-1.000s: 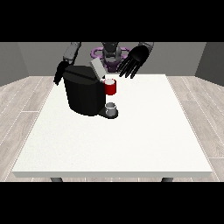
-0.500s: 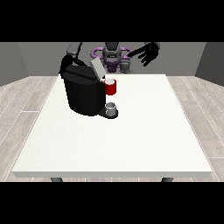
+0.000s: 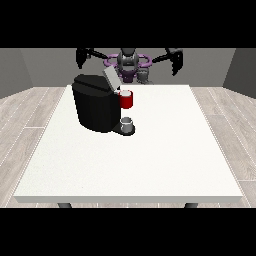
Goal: Insert the coffee pod into the coffee machine and close the lid
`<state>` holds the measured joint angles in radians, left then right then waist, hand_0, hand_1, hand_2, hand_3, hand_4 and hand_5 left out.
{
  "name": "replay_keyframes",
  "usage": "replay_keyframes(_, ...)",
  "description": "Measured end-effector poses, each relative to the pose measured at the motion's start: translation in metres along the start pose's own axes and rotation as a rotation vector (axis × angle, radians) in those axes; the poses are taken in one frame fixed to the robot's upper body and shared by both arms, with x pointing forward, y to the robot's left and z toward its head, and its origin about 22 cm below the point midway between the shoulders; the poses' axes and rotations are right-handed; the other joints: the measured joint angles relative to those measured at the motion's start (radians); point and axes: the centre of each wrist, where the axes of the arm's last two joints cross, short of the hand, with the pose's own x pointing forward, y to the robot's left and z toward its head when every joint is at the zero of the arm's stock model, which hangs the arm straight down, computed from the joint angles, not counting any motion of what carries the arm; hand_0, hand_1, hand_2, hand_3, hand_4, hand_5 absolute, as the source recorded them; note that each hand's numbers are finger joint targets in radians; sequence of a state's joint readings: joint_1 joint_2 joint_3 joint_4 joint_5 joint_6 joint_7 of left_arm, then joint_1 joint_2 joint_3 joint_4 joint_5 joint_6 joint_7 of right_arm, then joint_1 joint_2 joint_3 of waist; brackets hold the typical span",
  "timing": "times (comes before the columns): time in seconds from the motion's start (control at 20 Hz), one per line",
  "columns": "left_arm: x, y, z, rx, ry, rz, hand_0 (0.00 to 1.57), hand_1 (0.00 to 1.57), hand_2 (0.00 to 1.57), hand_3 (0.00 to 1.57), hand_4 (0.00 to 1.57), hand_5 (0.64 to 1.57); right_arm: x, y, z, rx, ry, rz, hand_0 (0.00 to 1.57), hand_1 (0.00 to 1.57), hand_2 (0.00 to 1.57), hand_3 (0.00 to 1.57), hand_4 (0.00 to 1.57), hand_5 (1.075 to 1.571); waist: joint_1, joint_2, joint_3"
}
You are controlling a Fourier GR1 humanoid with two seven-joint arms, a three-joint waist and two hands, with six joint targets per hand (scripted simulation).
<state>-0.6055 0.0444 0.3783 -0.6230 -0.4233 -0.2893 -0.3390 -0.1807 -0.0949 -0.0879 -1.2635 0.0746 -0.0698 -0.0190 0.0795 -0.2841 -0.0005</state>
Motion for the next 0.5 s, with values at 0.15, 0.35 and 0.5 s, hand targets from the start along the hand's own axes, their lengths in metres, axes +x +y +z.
replay_keyframes(0.15, -0.01, -0.005, 0.009, -0.005, 0.022, 0.033, 0.0, 0.0, 0.0, 0.0, 0.39, 1.571, 0.015, 0.001, -0.006, 0.038, -0.035, 0.028, 0.0, 0.0, 0.0, 0.0, 0.25, 1.571, 0.028, -0.018, 0.0003)
replay_keyframes(0.35, -0.009, -0.007, 0.014, 0.012, 0.004, 0.072, 0.0, 0.0, 0.0, 0.0, 0.46, 1.571, 0.033, -0.005, -0.015, 0.064, -0.079, 0.062, 0.0, 0.0, 0.0, 0.0, 0.0, 1.571, 0.049, -0.003, 0.0004)
replay_keyframes(0.5, -0.003, -0.011, 0.017, -0.002, -0.003, 0.082, 0.0, 0.0, 0.0, 0.0, 0.36, 1.571, 0.039, -0.014, -0.025, 0.03, -0.072, 0.054, 0.0, 0.0, 0.0, 0.0, 0.0, 1.571, 0.083, 0.014, 0.0005)
